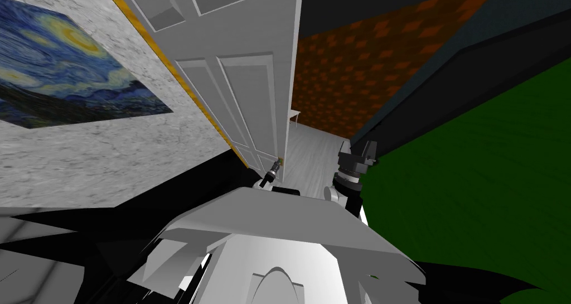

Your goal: Push the door open

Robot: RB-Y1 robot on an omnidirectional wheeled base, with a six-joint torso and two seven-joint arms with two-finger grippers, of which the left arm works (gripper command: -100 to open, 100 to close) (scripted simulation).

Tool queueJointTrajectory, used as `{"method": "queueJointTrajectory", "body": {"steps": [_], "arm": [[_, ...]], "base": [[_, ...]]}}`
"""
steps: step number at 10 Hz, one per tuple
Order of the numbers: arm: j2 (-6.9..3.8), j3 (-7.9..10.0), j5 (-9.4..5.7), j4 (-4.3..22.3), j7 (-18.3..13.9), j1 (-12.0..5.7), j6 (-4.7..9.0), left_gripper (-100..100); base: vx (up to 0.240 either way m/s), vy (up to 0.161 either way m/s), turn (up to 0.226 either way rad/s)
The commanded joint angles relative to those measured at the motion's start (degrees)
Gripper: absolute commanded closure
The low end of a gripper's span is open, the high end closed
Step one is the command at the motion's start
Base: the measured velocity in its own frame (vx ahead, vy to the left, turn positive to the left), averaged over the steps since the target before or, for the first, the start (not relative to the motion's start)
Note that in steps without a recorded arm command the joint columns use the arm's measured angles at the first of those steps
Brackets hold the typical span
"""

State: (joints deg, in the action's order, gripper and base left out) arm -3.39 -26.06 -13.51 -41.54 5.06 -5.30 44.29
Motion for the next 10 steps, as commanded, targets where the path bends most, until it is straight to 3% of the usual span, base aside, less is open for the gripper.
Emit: {"method": "queueJointTrajectory", "body": {"steps": [1,10], "arm": [[-0.57,1.46,-0.44,0.34,0.12,-0.75,0.77,100],[-1.32,7.92,-2.24,1.58,1.42,-1.51,0.95,100]], "base": [[0.176,-0.085,0.013],[0.159,-0.107,0.064]]}}
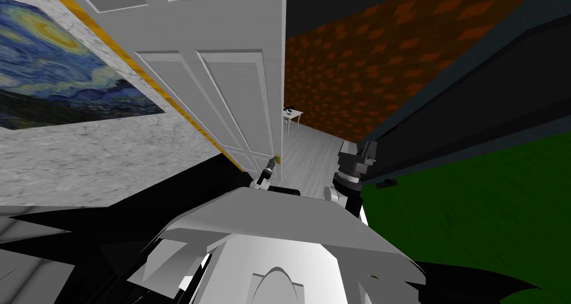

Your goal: Push the door open

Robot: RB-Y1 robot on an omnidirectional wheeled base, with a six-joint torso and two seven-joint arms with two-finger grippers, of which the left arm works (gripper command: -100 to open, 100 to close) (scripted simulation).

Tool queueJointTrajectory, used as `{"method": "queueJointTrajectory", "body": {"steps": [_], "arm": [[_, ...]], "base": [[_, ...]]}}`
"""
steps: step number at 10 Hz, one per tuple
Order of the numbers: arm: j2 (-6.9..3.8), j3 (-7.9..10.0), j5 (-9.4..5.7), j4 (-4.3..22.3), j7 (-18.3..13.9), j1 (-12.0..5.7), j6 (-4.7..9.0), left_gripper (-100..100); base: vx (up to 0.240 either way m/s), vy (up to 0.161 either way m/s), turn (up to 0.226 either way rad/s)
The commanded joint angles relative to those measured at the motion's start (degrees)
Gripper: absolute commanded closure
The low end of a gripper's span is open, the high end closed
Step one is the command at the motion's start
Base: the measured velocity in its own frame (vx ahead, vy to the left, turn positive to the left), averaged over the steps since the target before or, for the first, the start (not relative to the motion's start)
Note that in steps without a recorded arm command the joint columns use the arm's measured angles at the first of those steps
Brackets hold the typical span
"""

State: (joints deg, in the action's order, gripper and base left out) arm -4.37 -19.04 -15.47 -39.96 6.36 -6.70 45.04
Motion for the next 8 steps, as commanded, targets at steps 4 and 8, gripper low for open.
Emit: {"method": "queueJointTrajectory", "body": {"steps": [4,8], "arm": [[-0.18,1.11,-0.65,-0.73,0.25,0.34,-0.27,-100],[0.85,1.13,-1.07,-1.49,0.44,0.62,-0.70,-100]], "base": [[-0.095,-0.070,0.061],[-0.231,-0.027,0.055]]}}
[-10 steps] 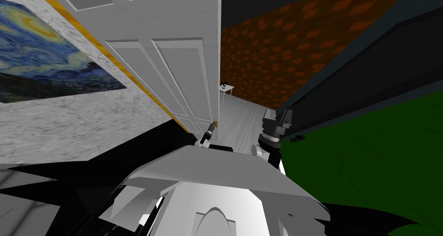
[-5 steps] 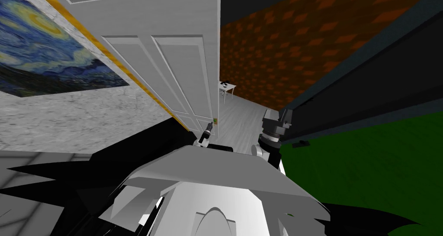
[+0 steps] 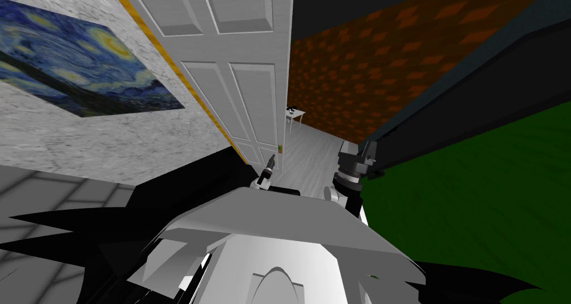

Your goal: Push the door open

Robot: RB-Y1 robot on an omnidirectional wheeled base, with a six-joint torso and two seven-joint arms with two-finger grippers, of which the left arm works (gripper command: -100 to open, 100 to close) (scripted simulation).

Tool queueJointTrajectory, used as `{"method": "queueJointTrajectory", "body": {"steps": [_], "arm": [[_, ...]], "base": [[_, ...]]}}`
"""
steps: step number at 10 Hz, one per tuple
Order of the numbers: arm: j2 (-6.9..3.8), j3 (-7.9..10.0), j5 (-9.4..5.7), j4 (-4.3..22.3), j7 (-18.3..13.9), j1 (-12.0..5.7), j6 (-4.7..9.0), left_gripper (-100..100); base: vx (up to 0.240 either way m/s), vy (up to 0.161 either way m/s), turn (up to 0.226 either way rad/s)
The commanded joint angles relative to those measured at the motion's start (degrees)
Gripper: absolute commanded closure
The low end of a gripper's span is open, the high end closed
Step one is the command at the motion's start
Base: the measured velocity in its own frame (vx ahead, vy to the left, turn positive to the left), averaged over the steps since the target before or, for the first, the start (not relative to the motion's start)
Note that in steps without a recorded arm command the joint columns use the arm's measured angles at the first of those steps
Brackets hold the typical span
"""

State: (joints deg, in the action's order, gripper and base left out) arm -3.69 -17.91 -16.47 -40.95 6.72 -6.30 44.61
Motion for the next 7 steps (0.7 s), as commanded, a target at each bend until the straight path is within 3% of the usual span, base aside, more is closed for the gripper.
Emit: {"method": "queueJointTrajectory", "body": {"steps": [1,3,7], "arm": [[0.00,0.00,0.00,0.00,0.00,0.00,0.00,-100],[-0.23,0.20,-0.08,0.22,0.06,0.00,0.31,-100],[-0.32,0.67,-0.24,0.68,0.19,-0.09,1.00,-100]], "base": [[-0.115,-0.010,0.008],[0.133,-0.015,-0.029],[0.223,-0.036,-0.026]]}}
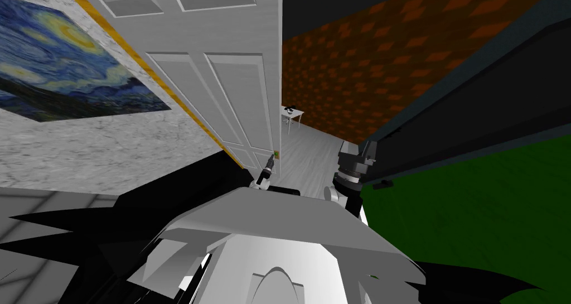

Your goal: Push the door open

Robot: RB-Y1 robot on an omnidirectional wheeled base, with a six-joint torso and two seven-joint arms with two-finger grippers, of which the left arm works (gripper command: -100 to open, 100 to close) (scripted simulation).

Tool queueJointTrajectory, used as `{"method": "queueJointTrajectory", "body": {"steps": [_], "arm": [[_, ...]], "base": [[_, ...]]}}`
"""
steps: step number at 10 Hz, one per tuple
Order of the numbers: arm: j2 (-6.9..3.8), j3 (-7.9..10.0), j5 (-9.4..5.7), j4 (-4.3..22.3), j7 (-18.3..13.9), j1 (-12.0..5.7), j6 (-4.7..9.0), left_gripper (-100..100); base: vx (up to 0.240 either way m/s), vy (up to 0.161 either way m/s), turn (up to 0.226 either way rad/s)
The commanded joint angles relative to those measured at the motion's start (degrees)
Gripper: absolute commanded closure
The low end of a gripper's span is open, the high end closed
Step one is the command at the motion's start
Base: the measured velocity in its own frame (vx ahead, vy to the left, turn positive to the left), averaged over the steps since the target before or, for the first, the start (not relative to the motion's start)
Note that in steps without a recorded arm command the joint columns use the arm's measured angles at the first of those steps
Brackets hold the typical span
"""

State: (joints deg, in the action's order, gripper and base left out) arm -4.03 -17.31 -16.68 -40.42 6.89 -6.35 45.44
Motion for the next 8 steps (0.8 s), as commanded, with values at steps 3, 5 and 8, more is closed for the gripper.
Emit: {"method": "queueJointTrajectory", "body": {"steps": [3,5,8], "arm": [[0.20,0.26,-0.09,0.38,0.06,-0.10,0.44,-100],[0.20,0.26,-0.09,0.38,0.06,-0.10,0.44,100],[0.20,0.26,-0.09,0.38,0.06,-0.10,0.44,100]], "base": [[0.182,-0.054,-0.021],[-0.027,0.006,-0.002],[-0.018,0.005,-0.002]]}}
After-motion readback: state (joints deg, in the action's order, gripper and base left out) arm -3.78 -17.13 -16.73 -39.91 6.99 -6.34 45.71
